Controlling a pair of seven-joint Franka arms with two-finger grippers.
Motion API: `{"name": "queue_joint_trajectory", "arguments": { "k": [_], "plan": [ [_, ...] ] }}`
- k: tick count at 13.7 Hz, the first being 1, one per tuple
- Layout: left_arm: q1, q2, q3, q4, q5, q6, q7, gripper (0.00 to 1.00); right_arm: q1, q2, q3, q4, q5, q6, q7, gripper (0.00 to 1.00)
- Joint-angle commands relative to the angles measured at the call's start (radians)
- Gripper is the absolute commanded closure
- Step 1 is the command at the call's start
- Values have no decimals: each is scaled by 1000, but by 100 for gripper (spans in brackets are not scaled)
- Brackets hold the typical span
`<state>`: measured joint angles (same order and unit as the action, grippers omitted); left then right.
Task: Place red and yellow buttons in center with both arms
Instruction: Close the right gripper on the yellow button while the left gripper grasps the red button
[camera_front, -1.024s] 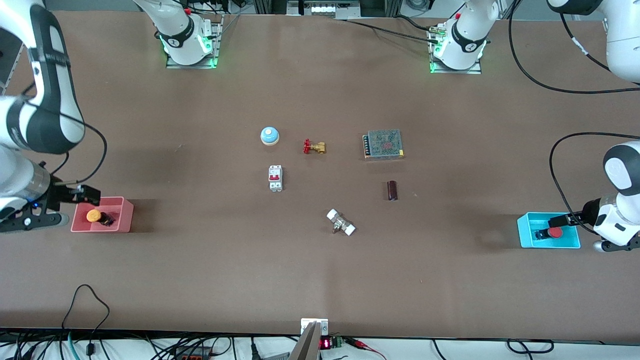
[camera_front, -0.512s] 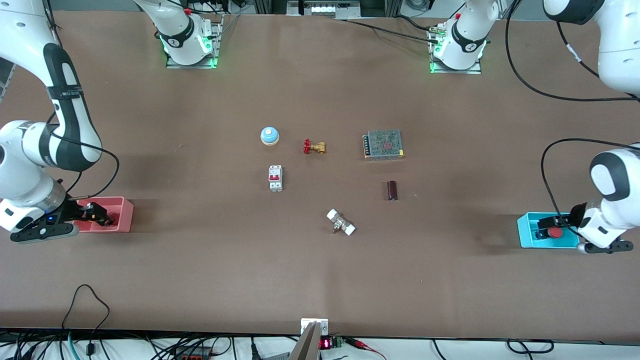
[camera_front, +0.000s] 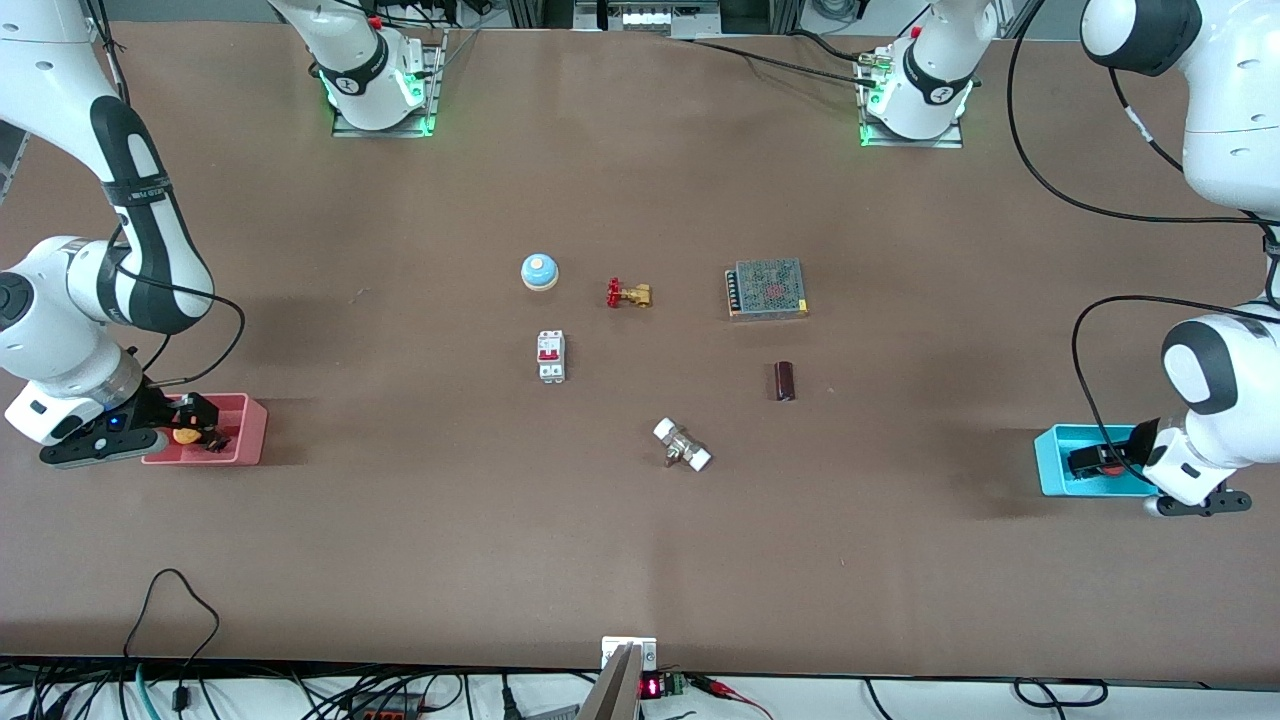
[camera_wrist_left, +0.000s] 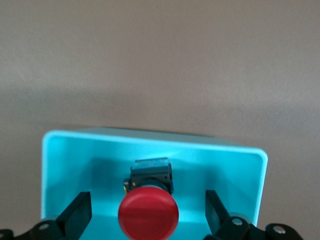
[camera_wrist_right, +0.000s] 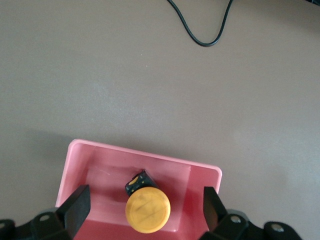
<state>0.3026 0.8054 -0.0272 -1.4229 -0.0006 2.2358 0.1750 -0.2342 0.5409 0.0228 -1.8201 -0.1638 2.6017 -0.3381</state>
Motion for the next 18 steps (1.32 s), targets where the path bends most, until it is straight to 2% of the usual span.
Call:
{"name": "queue_joint_trajectory", "arguments": {
  "k": [1,3,4,7,10,12,15,18],
  "plan": [
    [4,26,1,48,1,-8,20,0,-22,0,11,-25,-10,17,-10,0],
    [4,26,3,45,2,-10,20,0,-28,14,11,-24,-10,30,-12,0],
    [4,26,3,44,2,-10,20,4,-30,22,11,-24,-10,40,-12,0],
    [4,26,3,45,5,-12,23,26,-40,34,12,-19,-8,43,-12,0],
    [3,26,3,44,2,-12,23,38,-42,45,14,-19,0,43,-6,0],
    [1,24,3,44,2,-12,20,53,-42,50,16,-19,1,41,2,0],
    [1,21,3,44,4,-12,23,63,-42,48,20,-19,32,32,1,0],
    [1,17,3,44,5,-19,20,68,-42,48,23,-18,79,-8,-1,1]
  ]
}}
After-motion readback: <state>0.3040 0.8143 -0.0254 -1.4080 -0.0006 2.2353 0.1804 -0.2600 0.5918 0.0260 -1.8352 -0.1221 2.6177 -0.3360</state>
